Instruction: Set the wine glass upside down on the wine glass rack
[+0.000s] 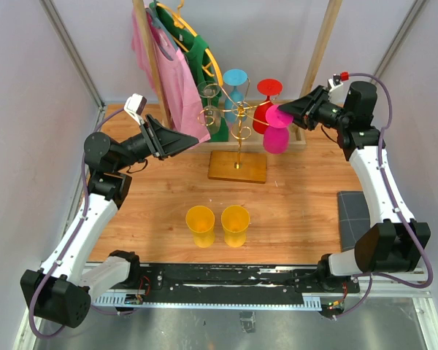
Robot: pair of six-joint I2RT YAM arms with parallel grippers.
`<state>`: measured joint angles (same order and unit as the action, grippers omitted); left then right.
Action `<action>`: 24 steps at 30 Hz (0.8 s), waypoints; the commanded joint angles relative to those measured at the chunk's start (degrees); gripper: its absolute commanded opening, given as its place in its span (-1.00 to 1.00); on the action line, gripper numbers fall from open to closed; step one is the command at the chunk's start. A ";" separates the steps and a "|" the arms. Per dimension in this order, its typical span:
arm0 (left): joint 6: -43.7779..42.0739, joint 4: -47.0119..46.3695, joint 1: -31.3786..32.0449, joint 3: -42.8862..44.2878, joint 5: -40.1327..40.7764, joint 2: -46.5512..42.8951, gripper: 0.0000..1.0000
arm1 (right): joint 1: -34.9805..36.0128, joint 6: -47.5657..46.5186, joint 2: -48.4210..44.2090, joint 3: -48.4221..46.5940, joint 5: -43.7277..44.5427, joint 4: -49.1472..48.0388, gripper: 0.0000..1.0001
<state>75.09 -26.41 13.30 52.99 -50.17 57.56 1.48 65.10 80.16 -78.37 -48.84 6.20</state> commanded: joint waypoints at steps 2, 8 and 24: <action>-0.91 -0.29 -0.39 1.12 -0.64 -0.26 0.03 | -2.80 -2.31 0.83 -1.25 0.20 -0.31 -0.41; -1.00 -0.30 -0.42 0.84 -0.71 -0.30 0.03 | -3.65 -3.19 1.49 -1.16 0.15 -0.31 -0.39; -1.07 -0.66 -0.43 0.31 -1.07 -0.07 0.03 | -5.39 -4.12 -4.88 4.36 0.26 -0.13 -0.32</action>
<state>74.78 -26.41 13.30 52.99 -50.24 57.58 -2.04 62.54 78.22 -75.07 -48.49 6.55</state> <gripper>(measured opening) 0.516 0.333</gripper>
